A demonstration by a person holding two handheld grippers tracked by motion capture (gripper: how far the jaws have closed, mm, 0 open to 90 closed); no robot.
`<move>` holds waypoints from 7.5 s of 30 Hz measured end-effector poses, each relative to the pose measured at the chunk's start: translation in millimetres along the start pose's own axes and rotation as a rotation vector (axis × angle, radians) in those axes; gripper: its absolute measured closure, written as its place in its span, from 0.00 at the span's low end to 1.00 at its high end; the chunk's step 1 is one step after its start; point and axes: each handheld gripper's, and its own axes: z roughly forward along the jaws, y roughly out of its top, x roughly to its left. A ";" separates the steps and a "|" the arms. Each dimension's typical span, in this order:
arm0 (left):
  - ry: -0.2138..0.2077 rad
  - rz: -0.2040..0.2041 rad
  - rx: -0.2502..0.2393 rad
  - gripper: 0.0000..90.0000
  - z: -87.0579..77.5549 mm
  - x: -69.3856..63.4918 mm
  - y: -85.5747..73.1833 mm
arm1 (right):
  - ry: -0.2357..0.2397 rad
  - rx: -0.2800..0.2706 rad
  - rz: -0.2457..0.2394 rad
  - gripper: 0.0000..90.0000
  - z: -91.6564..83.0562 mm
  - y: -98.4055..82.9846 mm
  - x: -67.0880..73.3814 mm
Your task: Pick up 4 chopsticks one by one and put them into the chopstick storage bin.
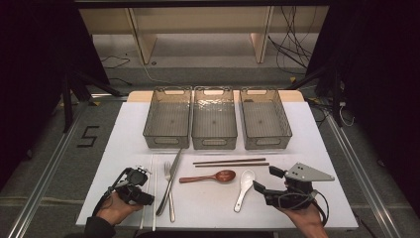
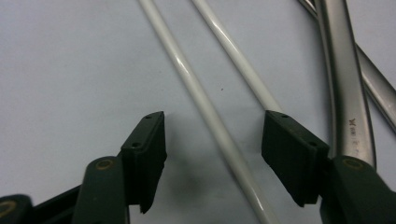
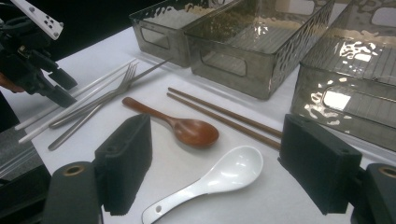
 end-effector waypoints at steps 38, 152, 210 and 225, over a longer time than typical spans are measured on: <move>-0.060 0.002 0.095 0.83 -4.1 20.6 -4.3 | -0.009 0.003 -0.002 0.32 -0.4 -0.8 -0.1; -0.104 -0.165 -0.477 0.93 -56.1 95.3 177.7 | 0.012 -0.032 0.026 0.32 -3.3 -0.6 -4.2; -0.162 -0.209 -0.448 0.36 -68.8 75.3 148.7 | 0.004 -0.033 0.031 0.32 -5.4 -0.8 -3.8; -0.176 -0.132 -0.412 0.28 -81.1 49.3 103.4 | 0.007 -0.036 0.020 0.32 -6.0 0.0 -2.3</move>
